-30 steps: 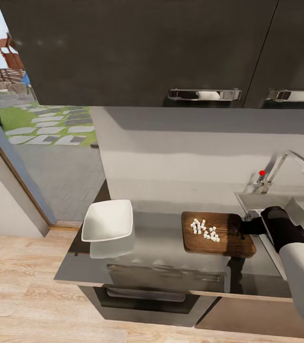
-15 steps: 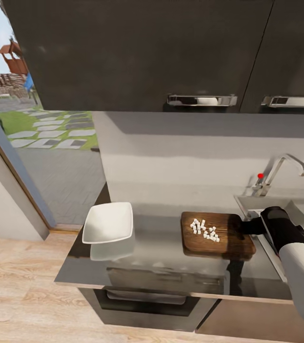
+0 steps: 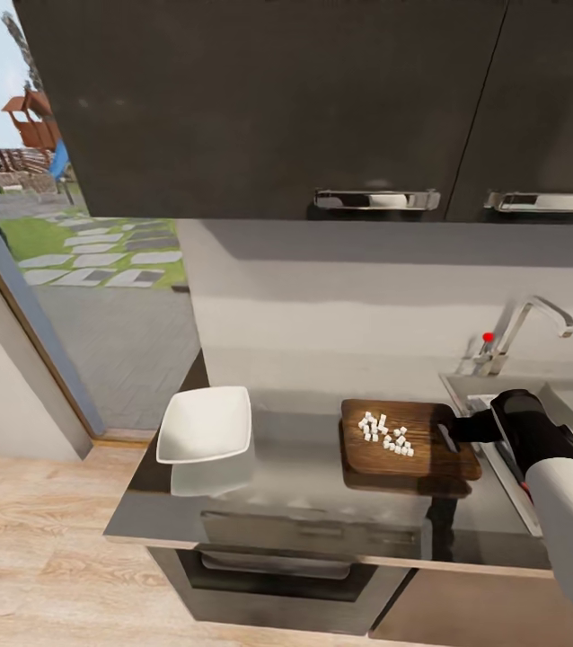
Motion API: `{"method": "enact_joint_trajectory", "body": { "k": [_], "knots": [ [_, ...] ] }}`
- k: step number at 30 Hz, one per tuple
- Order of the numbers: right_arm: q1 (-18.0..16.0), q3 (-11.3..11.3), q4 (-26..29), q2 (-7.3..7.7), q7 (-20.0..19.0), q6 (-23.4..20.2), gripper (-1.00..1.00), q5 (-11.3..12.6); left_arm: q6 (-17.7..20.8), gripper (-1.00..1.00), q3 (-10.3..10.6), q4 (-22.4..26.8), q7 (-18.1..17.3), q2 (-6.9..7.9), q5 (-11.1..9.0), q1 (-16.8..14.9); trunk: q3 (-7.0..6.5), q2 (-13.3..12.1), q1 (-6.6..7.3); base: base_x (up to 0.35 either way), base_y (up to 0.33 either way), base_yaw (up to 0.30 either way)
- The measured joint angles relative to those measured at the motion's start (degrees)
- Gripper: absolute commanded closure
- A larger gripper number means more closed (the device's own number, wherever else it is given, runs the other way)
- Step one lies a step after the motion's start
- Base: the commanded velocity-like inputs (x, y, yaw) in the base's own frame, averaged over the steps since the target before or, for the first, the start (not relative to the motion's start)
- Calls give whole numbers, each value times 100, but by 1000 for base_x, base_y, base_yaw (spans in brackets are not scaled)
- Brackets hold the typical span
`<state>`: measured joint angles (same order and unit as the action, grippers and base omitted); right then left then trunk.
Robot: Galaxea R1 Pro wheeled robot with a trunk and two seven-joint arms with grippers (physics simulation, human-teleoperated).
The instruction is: In the kitchen, take the Vidalia onion out of the sink, dice it on the chopping board with the paring knife, put the diced onion into the bowl on the countertop, then place both the paring knife and the chopping board into the sink.
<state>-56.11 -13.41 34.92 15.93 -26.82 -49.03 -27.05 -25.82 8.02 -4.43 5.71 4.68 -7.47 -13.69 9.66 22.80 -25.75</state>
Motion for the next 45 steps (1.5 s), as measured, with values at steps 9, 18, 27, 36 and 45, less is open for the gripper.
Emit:
{"method": "enact_joint_trajectory", "body": {
  "k": [9,18,27,36,45],
  "knots": [
    [0,1,-2,-3,0,-1,100,-13,-1,-100,0,0,0,0,0,2,-82,0,0,0,15,0],
    [0,0,0,0,0,-5,100,2,0,-100,-6,15,16,-6,1,0,-163,0,0,0,41,0],
    [0,0,-8,0,0,-6,100,3,0,-100,-7,16,42,-59,0,0,-245,-1,0,0,0,0],
    [0,0,-9,-8,0,-5,100,1,0,-100,-5,10,35,-58,0,1,-327,-1,0,0,0,0],
    [-1,1,-25,-9,0,-6,100,3,0,-100,-3,9,35,-59,0,1,-408,-1,0,0,0,0]
  ]
}}
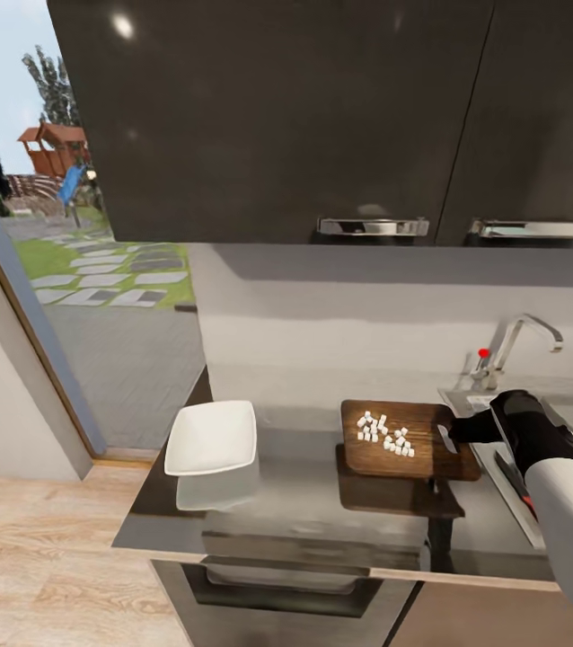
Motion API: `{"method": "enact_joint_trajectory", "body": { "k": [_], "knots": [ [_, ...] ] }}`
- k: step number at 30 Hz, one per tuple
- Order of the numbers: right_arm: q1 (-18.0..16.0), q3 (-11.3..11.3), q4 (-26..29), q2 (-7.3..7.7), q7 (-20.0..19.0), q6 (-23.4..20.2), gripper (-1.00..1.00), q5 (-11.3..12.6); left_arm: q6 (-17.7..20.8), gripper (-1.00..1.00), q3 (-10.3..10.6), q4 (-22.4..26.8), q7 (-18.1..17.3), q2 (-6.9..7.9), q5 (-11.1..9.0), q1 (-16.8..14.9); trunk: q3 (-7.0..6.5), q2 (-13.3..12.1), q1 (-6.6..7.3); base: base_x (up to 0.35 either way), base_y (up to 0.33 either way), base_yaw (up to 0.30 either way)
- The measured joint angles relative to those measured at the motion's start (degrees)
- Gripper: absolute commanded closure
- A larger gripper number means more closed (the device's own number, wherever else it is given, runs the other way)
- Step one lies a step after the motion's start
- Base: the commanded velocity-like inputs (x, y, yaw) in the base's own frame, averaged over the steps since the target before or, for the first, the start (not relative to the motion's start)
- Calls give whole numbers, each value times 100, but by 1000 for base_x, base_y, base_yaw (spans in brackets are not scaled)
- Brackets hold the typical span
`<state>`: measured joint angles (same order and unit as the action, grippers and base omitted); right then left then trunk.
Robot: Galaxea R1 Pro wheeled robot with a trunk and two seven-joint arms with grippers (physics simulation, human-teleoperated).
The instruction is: In the kitchen, take the Vidalia onion out of the sink, dice it on the chopping board with the paring knife, put the diced onion into the bowl on the countertop, then place both the paring knife and the chopping board into the sink.
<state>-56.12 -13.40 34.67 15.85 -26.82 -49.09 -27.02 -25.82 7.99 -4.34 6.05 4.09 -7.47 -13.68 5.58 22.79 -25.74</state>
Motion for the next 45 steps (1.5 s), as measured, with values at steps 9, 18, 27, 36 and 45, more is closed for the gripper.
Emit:
{"method": "enact_joint_trajectory", "body": {
  "k": [9,18,27,36,45],
  "knots": [
    [1,-5,-280,9,2,17,100,-9,0,-100,0,0,-7,-1,0,1,-82,0,0,0,0,0],
    [1,-14,-275,26,1,-35,100,-10,0,-100,2,0,-18,-2,0,2,-163,0,0,0,0,0],
    [1,-16,-218,27,-9,-131,100,-19,0,-100,3,0,-18,-2,0,1,-245,0,0,0,0,0],
    [1,-9,-212,27,-10,-146,100,-19,0,-100,3,0,-18,-2,0,-1,-327,-1,0,0,0,0],
    [1,-7,-212,27,-10,-142,100,-20,0,-100,1,0,-21,-2,0,1,-409,-1,0,0,0,0]
  ]
}}
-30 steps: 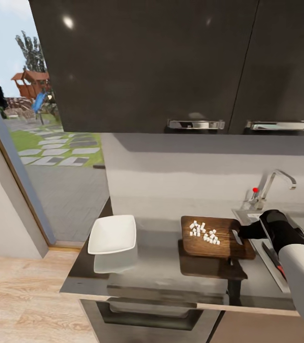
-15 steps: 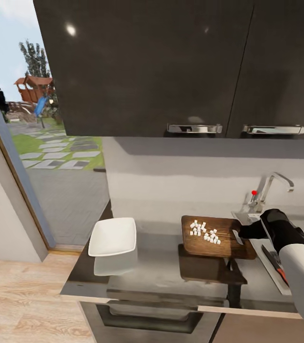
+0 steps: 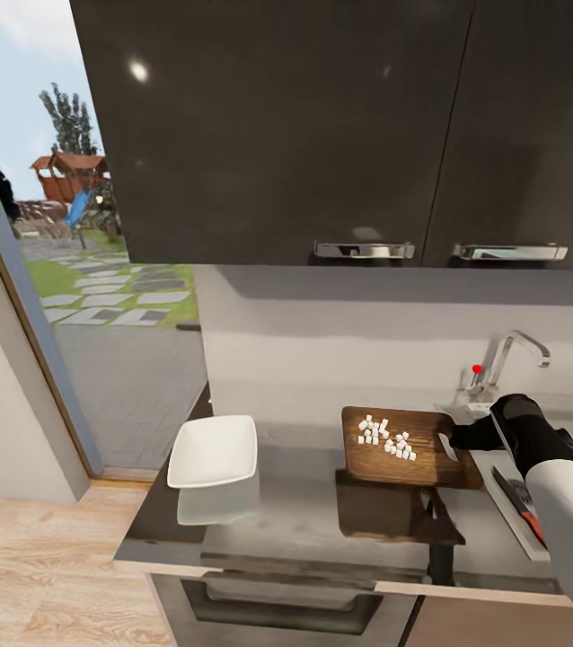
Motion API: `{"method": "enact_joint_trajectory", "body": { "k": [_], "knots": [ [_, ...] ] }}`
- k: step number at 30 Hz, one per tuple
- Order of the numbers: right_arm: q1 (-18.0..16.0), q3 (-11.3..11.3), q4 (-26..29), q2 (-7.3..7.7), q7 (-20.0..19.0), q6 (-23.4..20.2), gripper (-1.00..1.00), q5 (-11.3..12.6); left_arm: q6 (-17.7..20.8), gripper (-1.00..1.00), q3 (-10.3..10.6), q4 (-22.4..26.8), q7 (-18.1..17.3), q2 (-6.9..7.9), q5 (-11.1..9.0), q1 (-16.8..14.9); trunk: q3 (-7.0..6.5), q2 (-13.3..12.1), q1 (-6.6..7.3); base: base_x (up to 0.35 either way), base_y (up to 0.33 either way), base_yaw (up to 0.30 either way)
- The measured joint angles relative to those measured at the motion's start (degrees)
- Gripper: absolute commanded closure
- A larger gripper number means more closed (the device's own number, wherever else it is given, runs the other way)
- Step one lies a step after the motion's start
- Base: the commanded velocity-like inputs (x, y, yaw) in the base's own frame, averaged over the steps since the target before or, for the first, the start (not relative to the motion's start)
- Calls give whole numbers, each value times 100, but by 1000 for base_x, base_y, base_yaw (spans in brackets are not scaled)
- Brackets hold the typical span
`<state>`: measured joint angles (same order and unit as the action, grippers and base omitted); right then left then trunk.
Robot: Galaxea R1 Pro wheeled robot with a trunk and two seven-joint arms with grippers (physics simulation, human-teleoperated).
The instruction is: In the kitchen, take the Vidalia onion out of the sink, dice it on the chopping board with the paring knife, put the diced onion into the bowl on the countertop, then place both the paring knife and the chopping board into the sink.
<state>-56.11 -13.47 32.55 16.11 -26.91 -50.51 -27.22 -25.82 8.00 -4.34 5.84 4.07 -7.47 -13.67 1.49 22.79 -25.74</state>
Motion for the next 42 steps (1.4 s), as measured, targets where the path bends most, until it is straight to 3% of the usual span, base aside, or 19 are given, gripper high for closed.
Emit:
{"method": "enact_joint_trajectory", "body": {
  "k": [42],
  "knots": [
    [-4,7,-5,0,2,-5,100,-7,-2,-100,2,0,-3,0,0,0,-371,9,-2,0,0,0]
  ]
}}
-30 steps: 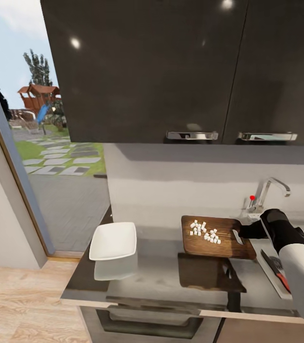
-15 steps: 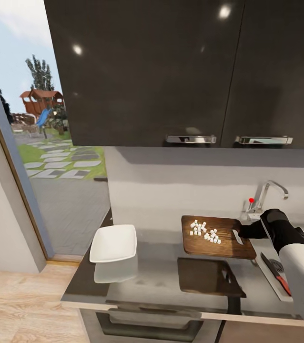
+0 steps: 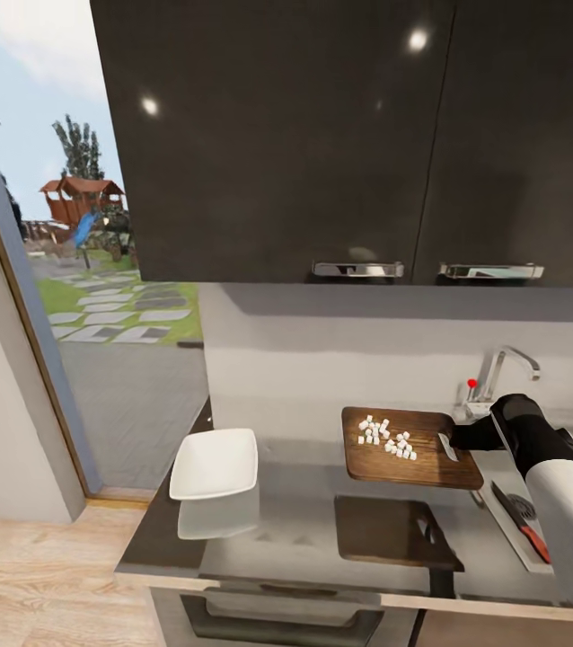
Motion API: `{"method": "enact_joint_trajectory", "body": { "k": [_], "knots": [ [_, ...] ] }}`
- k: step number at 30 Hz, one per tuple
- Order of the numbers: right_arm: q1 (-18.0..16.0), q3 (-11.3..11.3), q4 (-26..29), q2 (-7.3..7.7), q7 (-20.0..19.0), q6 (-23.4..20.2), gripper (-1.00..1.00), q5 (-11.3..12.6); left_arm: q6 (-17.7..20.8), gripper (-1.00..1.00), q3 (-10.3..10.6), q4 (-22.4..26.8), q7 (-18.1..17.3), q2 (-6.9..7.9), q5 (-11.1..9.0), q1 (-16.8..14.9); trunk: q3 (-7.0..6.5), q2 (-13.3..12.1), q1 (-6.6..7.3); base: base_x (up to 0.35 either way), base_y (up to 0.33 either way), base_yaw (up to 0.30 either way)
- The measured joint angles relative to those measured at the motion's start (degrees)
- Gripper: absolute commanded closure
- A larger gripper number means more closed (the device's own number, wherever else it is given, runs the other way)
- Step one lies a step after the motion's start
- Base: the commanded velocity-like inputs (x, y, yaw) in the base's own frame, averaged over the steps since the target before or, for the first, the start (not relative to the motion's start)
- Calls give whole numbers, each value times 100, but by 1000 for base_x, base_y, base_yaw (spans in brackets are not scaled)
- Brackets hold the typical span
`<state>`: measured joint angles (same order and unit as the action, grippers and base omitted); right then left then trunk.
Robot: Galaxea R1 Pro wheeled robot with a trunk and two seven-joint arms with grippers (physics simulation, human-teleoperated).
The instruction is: In the kitchen, take the Vidalia onion out of the sink, dice it on the chopping board with the paring knife, put the diced onion into the bowl on the countertop, then place both the paring knife and the chopping board into the sink.
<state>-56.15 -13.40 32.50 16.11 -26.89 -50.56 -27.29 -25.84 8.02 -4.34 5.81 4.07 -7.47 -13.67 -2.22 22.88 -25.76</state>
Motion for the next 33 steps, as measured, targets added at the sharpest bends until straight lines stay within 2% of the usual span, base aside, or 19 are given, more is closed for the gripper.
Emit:
{"method": "enact_joint_trajectory", "body": {
  "k": [8,13,21,33],
  "knots": [
    [0,3,0,-13,6,0,100,-2,0,-100,-2,1,7,-24,0,-4,-35,-1,-1,-11,0,0],
    [1,4,-3,-15,5,4,100,-1,-2,-100,-7,0,8,-26,2,0,-36,-2,-2,-194,129,0],
    [2,7,0,-16,4,9,100,-10,4,-100,-6,-2,9,-27,1,-3,-35,-1,-1,-172,242,0],
    [3,8,-4,-16,5,14,100,-24,5,-100,-5,-2,1,-25,1,-4,-35,-1,1,73,332,0]
  ]
}}
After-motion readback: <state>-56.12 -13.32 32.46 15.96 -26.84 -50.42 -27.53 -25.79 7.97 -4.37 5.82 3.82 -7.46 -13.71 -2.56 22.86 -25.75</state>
